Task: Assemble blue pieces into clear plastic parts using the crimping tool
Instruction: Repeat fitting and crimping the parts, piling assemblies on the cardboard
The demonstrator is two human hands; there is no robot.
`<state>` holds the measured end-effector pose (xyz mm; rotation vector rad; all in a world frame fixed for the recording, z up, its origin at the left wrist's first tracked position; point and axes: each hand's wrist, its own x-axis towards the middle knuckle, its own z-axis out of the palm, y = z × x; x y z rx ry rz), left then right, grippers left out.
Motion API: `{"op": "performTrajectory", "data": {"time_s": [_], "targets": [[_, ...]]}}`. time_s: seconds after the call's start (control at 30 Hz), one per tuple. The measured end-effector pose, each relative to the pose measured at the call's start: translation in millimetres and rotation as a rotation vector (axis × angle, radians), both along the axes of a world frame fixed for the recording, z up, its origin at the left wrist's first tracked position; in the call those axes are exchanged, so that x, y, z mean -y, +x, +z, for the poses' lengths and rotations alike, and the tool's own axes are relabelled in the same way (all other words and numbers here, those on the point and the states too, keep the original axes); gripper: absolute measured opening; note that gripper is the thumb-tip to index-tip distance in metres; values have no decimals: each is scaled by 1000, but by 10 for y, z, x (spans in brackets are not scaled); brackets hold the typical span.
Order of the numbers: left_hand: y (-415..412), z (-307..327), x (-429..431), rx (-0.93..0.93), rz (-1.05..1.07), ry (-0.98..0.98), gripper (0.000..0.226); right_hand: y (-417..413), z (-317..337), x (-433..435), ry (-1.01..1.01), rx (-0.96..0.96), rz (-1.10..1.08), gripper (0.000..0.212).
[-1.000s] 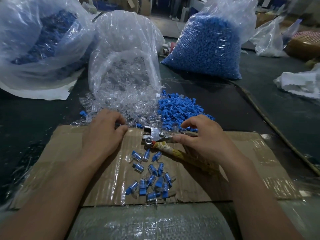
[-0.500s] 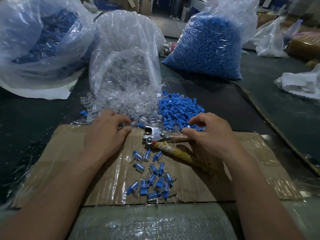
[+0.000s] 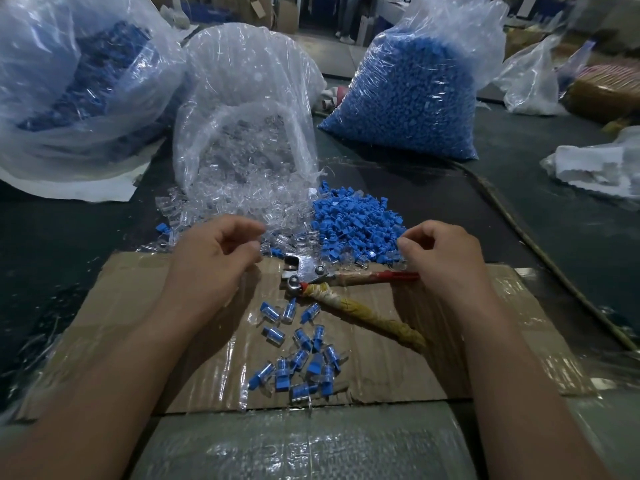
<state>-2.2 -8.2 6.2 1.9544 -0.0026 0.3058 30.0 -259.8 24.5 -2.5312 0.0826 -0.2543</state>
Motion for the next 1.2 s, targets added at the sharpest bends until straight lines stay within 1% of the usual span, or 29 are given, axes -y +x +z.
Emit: {"op": "performTrajectory", "data": {"time_s": [0.1,0.13,0.23,0.3,0.33,0.47,0.57,0.7,0.8,0.97,1.07,1.2], "targets": [[-30,-2,30,-20,1,-57,15,32,-46,-10,-16,-7,6,4],[-37,-2,40,-25,-2,-67,11,48,-67,-23,-26,-4,11,6],[-60,8,64,-37,-24,-119,10,104,-135,-86,-83,15,31,28],[-69,15,70,-18,-20,-85,12,140,-166,-144,-117,12,48,38],[-70,18,68,-12,-16,-56,12,161,-183,-170,-141,5,57,40],[-78,24,60,-10,-23,-47,13,202,-225,-226,-235,4,75,30],[-82,29,69,-22,-41,-64,12,200,-237,-225,-234,10,75,25],[-91,32,79,-48,-51,-112,10,182,-227,-209,-226,37,86,25],[-103,48,76,-52,-53,-175,10,146,-189,-202,-163,96,86,25],[-117,80,97,-79,-73,-268,14,-38,-67,-302,147,200,124,24],[-125,90,117,-110,-106,-309,11,-206,9,-468,283,231,240,24],[-131,94,134,-120,-117,-321,12,-368,45,-668,307,241,461,29]]}}
